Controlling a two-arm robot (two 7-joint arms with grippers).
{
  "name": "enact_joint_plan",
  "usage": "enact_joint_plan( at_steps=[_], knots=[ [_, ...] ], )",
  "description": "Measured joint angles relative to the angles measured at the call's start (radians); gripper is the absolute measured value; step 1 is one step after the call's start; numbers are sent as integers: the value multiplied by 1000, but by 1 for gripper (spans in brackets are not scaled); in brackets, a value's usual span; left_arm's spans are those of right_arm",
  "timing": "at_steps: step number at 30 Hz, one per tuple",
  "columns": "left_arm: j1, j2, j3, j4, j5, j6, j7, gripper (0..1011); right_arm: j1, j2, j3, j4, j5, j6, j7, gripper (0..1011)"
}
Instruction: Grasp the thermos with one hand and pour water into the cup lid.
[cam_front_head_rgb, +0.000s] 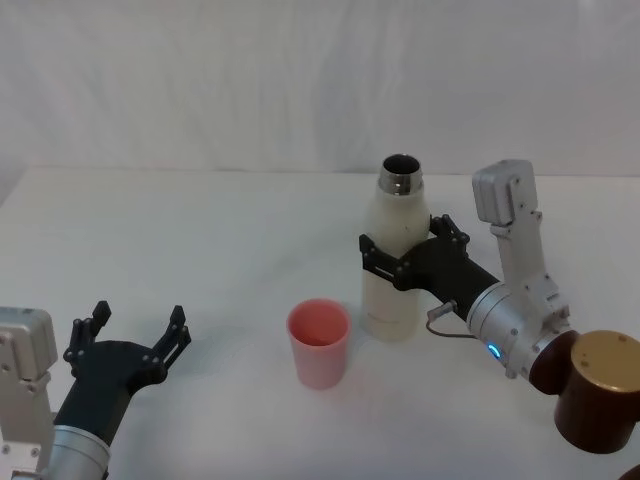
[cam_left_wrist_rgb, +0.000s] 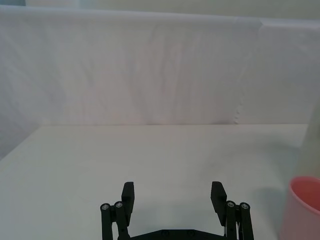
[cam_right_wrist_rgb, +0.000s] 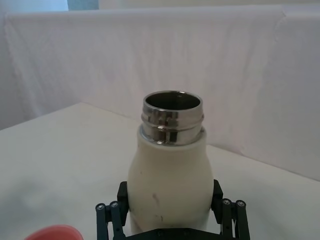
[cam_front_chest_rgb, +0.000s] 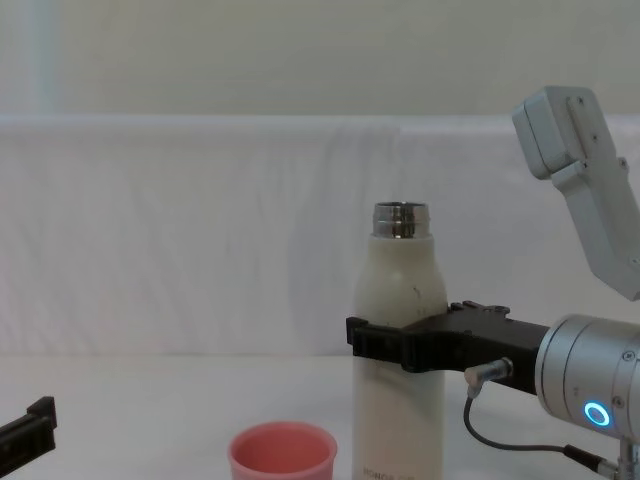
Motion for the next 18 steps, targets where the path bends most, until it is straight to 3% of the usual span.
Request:
enact_joint_plan(
  at_steps=[3, 18],
  knots=[
    [0, 0, 0, 0, 0, 0, 0, 1001, 0, 0, 0, 0, 0, 1, 0, 1002],
    [0, 0, 0, 0, 0, 0, 0, 1001, -1, -1, 1, 0, -3, 2, 1, 1000]
  ],
)
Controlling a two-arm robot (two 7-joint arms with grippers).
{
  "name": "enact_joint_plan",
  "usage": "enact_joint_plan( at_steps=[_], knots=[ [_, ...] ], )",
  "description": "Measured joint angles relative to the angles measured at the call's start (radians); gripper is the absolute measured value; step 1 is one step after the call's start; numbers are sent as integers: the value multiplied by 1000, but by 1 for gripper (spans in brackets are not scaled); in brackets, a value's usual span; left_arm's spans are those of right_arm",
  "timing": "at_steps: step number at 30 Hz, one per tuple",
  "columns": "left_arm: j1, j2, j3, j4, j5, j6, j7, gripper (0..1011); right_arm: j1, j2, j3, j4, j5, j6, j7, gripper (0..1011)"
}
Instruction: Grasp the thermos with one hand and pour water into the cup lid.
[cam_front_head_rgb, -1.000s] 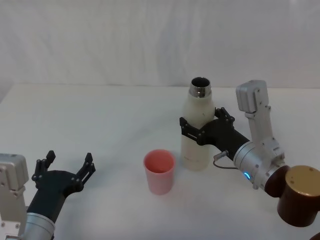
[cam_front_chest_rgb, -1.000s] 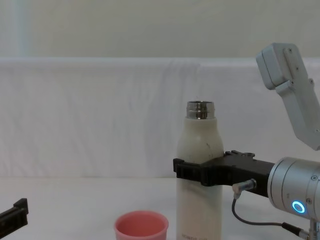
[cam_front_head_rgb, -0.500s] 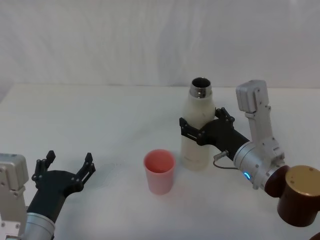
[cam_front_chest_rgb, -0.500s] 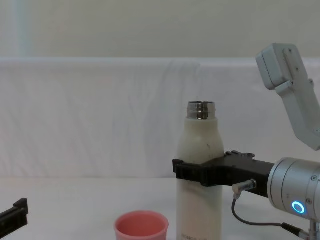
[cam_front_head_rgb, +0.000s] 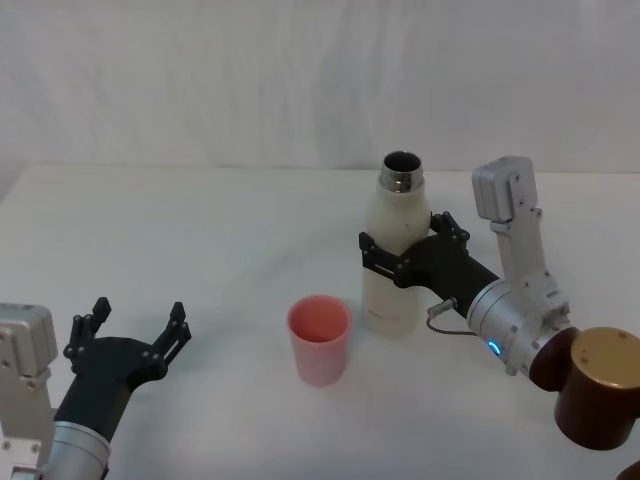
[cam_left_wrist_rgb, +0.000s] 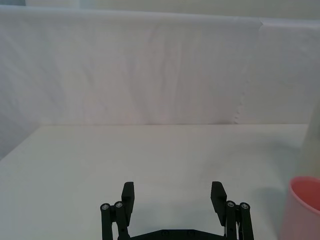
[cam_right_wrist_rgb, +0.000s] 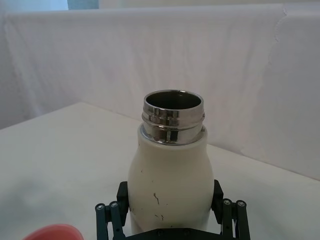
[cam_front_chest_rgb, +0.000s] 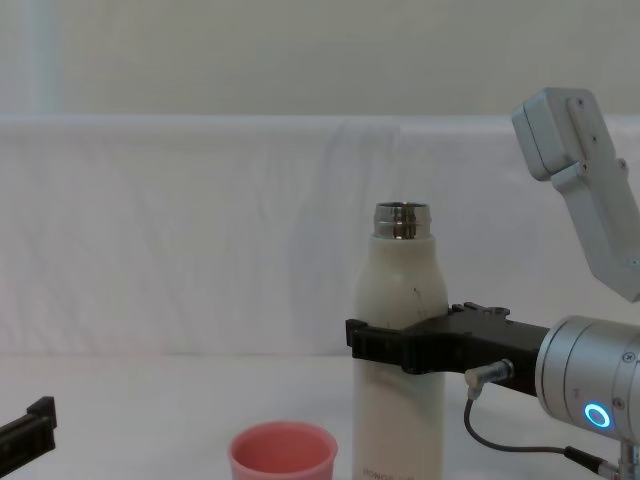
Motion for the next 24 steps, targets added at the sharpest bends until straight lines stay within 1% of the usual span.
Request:
enact_joint_plan(
  at_steps=[12, 24],
  knots=[
    [0, 0, 0, 0, 0, 0, 0, 1001, -3, 3, 0, -6, 0, 0, -1, 1000],
    [0, 0, 0, 0, 0, 0, 0, 1001, -38, 29, 6, -51, 16, -5, -6, 1000]
  ],
)
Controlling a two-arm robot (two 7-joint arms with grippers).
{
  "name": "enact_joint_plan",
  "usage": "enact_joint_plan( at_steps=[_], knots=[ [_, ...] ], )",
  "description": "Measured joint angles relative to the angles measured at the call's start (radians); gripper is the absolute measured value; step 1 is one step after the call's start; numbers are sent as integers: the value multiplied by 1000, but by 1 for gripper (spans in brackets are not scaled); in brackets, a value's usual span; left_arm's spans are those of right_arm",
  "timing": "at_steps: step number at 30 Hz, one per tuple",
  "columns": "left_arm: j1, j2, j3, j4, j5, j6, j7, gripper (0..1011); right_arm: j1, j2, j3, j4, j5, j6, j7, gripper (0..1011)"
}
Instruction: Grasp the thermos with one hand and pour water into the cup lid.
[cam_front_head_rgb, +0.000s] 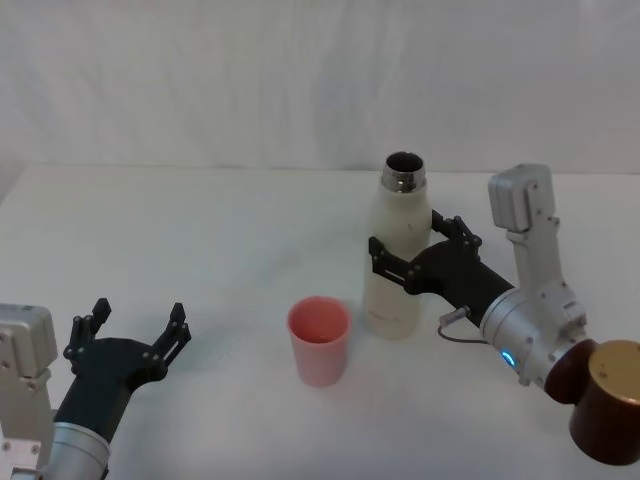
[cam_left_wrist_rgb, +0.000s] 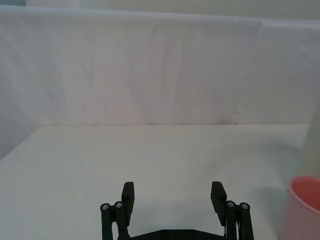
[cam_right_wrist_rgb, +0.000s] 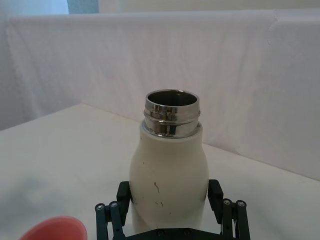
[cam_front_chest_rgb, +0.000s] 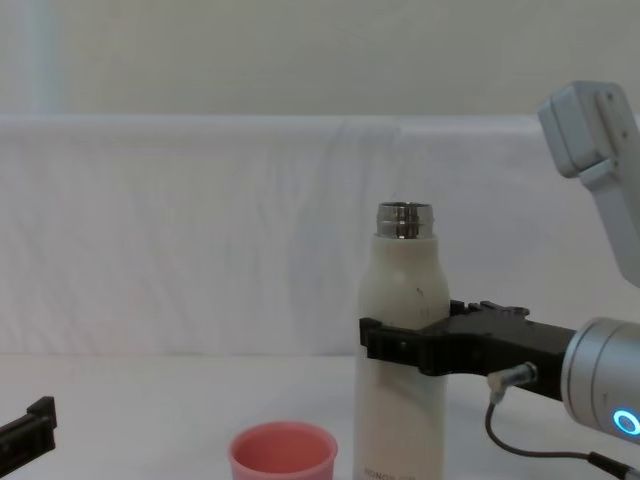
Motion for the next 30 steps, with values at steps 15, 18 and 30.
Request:
enact_joint_plan(
  at_steps=[15, 18, 30],
  knots=[
    [0, 0, 0, 0, 0, 0, 0, 1001, -79, 41, 10, -109, 24, -2, -2, 1000],
    [0, 0, 0, 0, 0, 0, 0, 1001, -113, 57, 17, -142, 31, -8, -3, 1000],
    [0, 0, 0, 0, 0, 0, 0, 1001, -247, 121, 45, -198, 48, -112, 14, 1000]
  ],
)
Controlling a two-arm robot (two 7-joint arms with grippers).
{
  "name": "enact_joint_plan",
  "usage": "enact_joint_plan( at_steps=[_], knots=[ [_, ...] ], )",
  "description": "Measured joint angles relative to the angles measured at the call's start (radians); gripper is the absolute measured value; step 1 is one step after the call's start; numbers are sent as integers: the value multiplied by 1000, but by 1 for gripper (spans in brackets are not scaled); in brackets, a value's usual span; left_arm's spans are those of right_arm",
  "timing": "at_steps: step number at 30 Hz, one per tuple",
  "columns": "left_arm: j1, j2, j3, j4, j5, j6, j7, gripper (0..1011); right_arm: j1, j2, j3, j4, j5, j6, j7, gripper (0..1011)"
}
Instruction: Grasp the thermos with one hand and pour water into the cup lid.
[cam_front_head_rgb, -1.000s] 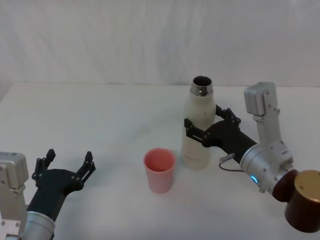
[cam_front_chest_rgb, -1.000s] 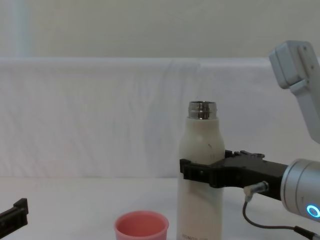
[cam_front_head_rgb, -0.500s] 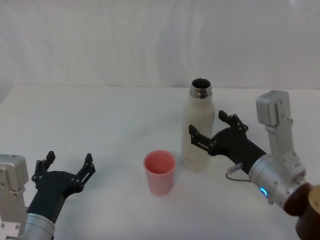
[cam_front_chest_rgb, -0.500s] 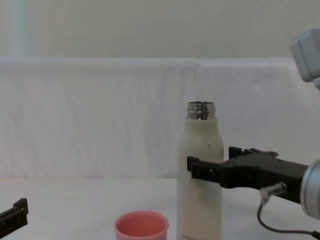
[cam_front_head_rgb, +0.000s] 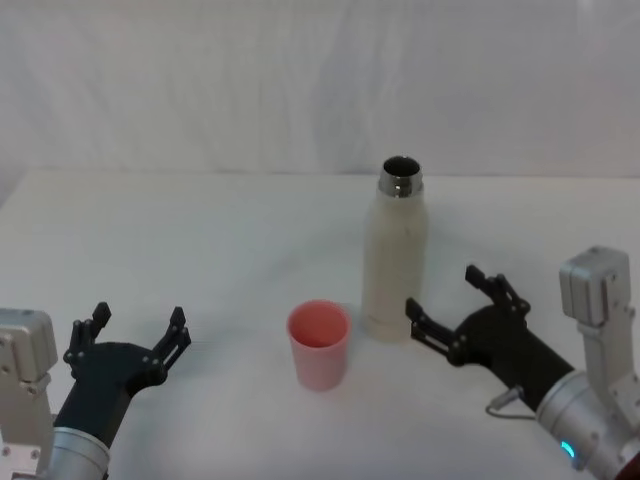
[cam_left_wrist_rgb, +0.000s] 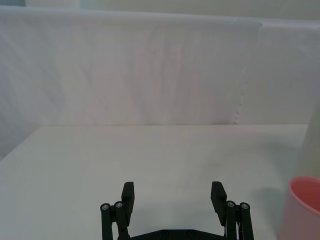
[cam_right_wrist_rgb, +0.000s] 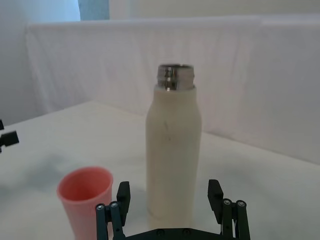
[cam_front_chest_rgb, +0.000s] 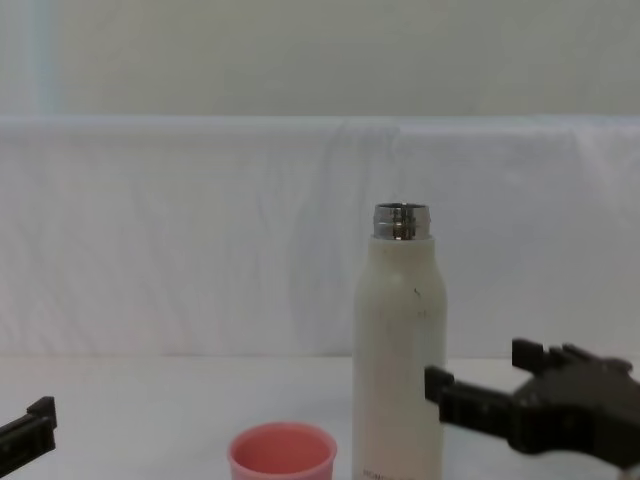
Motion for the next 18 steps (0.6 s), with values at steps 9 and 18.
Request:
enact_joint_plan(
  at_steps=[9, 18],
  knots=[
    [0, 0, 0, 0, 0, 0, 0, 1001, -4, -18, -14, 75, 11, -59, 13, 1000],
    [0, 0, 0, 0, 0, 0, 0, 1001, 8, -31, -22, 108, 15, -73, 18, 1000]
  ],
)
